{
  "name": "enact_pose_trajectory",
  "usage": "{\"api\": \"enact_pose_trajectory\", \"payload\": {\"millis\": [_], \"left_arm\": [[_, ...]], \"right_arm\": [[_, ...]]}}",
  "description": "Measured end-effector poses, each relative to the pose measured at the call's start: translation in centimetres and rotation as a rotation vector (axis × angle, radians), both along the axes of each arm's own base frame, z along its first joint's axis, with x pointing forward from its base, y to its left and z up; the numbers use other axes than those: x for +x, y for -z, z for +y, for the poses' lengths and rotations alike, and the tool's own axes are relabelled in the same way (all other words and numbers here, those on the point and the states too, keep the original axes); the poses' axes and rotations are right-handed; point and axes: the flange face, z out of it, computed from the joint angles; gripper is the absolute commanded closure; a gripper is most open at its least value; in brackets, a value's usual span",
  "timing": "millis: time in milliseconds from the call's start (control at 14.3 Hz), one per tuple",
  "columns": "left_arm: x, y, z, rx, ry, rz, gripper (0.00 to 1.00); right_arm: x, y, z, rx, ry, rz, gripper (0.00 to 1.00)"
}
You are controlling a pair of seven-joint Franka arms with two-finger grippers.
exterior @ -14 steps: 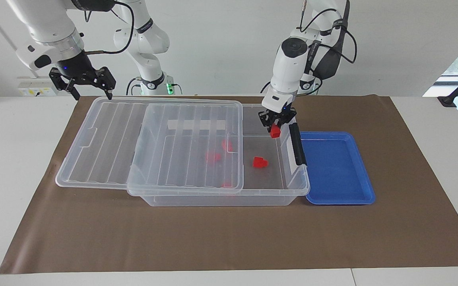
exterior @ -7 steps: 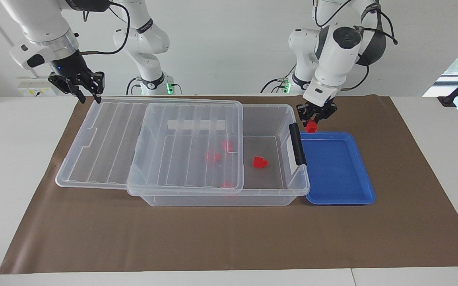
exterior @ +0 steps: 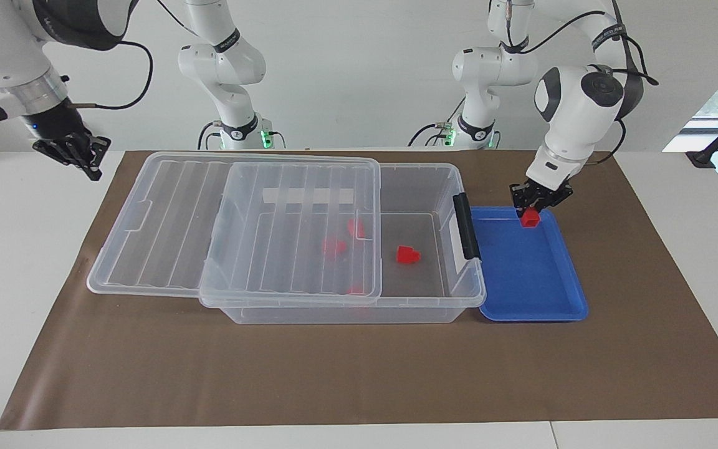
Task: Place red block in blue tray from box
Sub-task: 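Release the red block into the blue tray and lift the left gripper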
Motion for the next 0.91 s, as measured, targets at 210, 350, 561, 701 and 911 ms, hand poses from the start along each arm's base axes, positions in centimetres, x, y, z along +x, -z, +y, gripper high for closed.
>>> {"api": "enact_pose_trajectory", "payload": {"millis": [210, 350, 561, 701, 911], "left_arm": [[1.2, 3.9, 0.5, -0.003, -0.009, -0.008, 1.0], [1.9, 6.6, 0.6, -0.005, -0.011, -0.01, 1.0], [2.7, 9.1, 0.7, -0.007, -0.015, -0.014, 1.0], [2.9, 10.2, 0.7, -0.007, -0.015, -0.012, 1.0], [3.0, 11.0, 0.7, -0.01, -0.015, -0.029, 0.72]], "right_arm": [[0.6, 4.7, -0.4, 0.001, 0.006, 0.013, 1.0], [0.5, 6.3, -0.5, 0.003, 0.014, 0.026, 1.0], [0.0, 8.0, -1.2, 0.006, 0.027, 0.043, 1.0], [-0.2, 8.4, -1.6, -0.022, 0.021, 0.056, 1.0], [-0.4, 8.8, -2.7, -0.053, 0.017, 0.051, 1.0]]}}
